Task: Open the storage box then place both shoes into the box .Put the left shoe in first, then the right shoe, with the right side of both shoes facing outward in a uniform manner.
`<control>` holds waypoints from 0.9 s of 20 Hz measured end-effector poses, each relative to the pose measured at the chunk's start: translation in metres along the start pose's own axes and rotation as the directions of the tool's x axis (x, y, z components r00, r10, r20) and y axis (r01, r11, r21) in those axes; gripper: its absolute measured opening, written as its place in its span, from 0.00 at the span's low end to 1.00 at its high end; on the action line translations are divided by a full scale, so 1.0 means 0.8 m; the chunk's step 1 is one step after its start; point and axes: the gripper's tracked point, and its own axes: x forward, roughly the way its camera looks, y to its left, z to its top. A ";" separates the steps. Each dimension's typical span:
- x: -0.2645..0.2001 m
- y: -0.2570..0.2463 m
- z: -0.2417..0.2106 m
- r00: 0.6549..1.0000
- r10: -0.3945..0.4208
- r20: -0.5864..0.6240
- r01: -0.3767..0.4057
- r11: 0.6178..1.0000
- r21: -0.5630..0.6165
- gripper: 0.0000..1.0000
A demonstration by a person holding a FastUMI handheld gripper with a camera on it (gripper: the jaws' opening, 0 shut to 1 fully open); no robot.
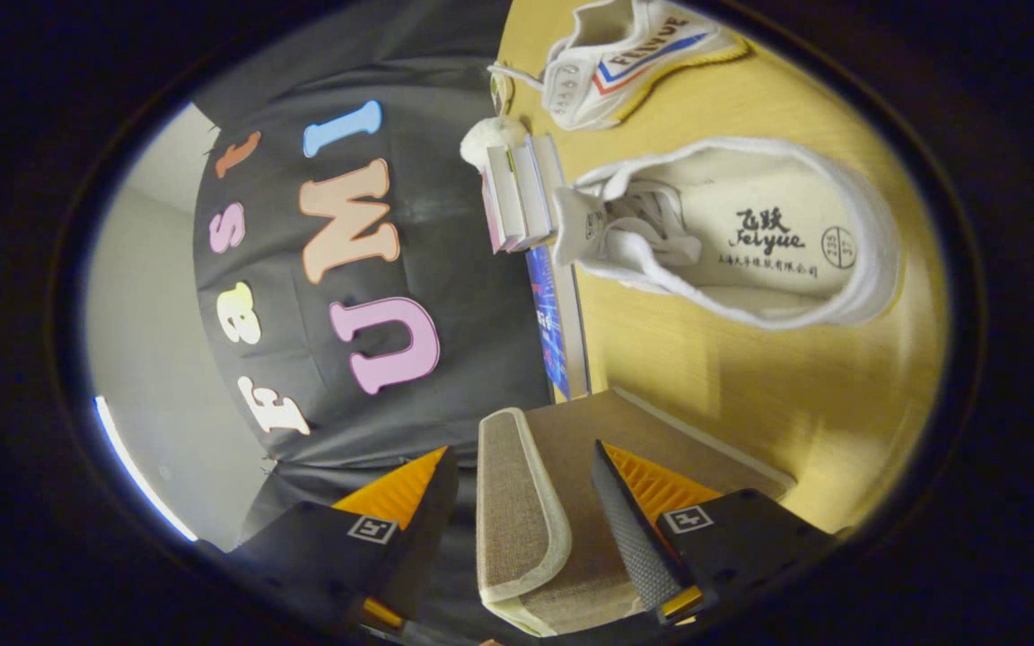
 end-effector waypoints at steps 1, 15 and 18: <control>0.005 0.000 -0.007 1.000 -0.006 -0.015 0.007 1.000 0.011 0.87; -0.002 0.022 -0.016 0.999 -0.030 -0.037 0.028 0.998 -0.050 0.27; 0.006 0.041 -0.028 0.999 -0.013 -0.046 0.007 0.993 -0.121 0.11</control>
